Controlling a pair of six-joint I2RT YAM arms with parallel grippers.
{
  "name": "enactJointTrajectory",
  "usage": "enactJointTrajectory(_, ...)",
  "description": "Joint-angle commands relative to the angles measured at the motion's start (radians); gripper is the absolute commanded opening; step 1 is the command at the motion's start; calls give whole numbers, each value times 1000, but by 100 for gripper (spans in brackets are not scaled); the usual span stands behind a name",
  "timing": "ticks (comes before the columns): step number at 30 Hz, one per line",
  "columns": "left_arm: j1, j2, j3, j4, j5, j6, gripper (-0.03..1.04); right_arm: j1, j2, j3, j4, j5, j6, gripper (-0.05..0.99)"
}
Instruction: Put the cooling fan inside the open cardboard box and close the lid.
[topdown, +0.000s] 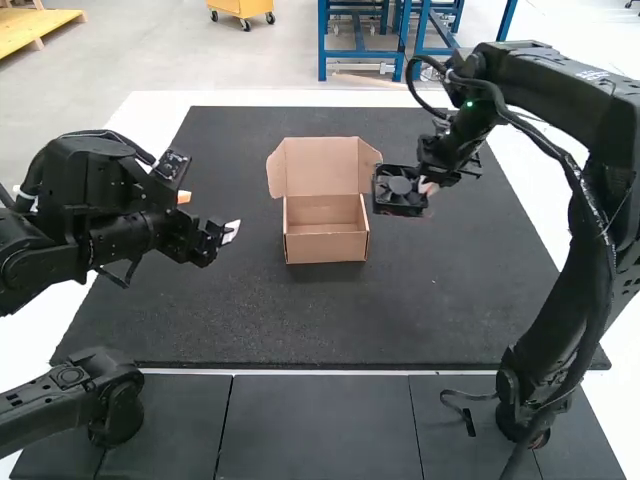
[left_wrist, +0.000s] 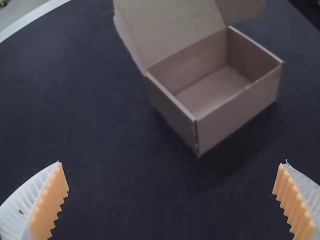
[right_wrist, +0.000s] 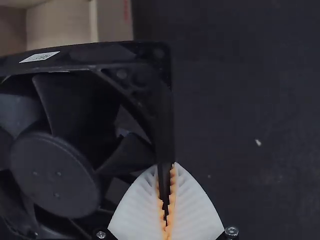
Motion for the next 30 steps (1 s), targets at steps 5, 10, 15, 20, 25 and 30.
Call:
enactJointTrajectory(5, 8, -29, -6, -31, -7, -11, 97, 102, -22, 5, 86, -47, 86, -1)
enactJointTrajectory(10, 10, -29, -3, -43, -12, -11, 97, 126, -2, 5, 109, -48, 95, -1)
enactJointTrajectory(15, 13, -29, -3, -43, -18, -11, 97, 157, 15, 13, 109, -55, 98, -1)
enactJointTrajectory(20, 24, -29, -4, -43, -18, -4, 97, 189, 44, 48, 108, -58, 98, -1)
enactJointTrajectory(25, 22, -29, -7, -40, -18, 6, 97, 211, 87, 96, 98, -62, 96, -1)
enactJointTrajectory(30, 24, -29, -9, -39, -18, 6, 97, 228, 131, 126, 98, -64, 96, -1)
